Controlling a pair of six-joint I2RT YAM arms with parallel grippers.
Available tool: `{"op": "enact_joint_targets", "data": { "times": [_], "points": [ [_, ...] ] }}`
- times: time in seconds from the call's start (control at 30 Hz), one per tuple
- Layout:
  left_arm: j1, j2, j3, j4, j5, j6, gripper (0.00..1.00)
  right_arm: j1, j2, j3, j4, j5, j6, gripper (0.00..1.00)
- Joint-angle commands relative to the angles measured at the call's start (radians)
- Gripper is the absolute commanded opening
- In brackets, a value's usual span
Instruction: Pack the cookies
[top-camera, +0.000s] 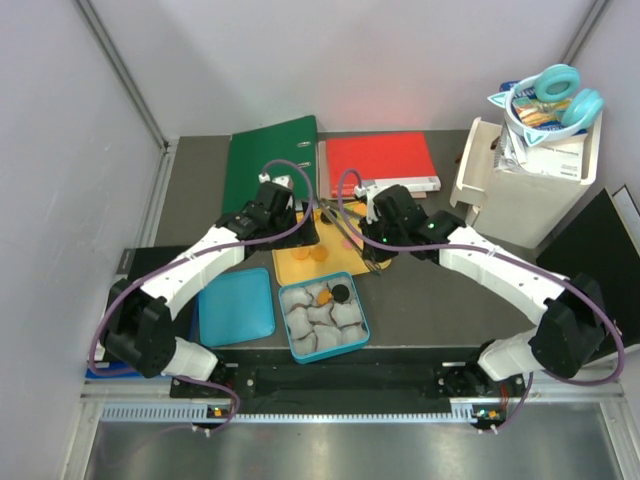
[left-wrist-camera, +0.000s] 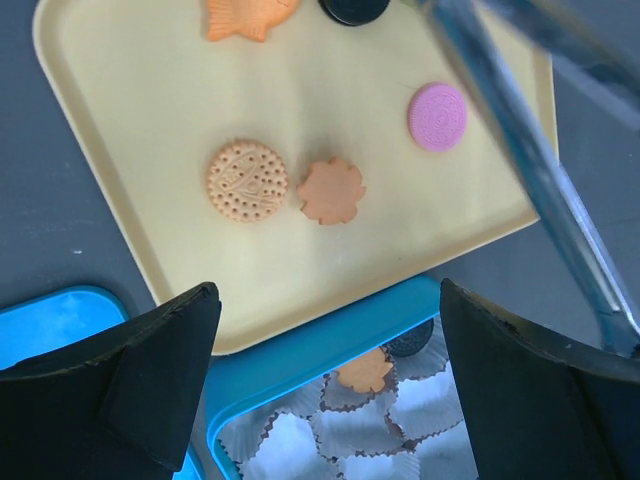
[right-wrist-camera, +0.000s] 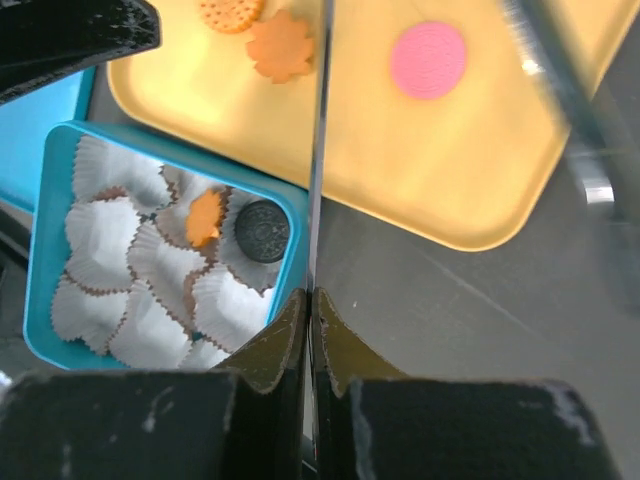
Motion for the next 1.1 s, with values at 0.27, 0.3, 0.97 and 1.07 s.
{"op": "enact_joint_targets", "data": {
  "times": [0.27,0.3,0.97,1.07],
  "points": [
    [0.012,0.012,0.081,0.163,-0.068,0.044,0.99,-0.002,-0.063,0.061,-0.087,0.024,-0.02,0.0],
    [0.012,0.02,0.094,0.196,-0.021,0.064,0.99,-0.002,-0.066,0.061,-0.09,0.012,-0.029,0.0],
    [0.211,-0.17,0.185,-0.019,-0.359,-0.076,0.99,0.055,0.029,0.231,-0.003,-0.146,-0.099,0.0],
    [0.216,-0.222,0.176,-0.208,-0.552,-0.181,0.99,0.098,0.132,0.358,0.002,-0.164,-0.123,0.0]
  ]
}}
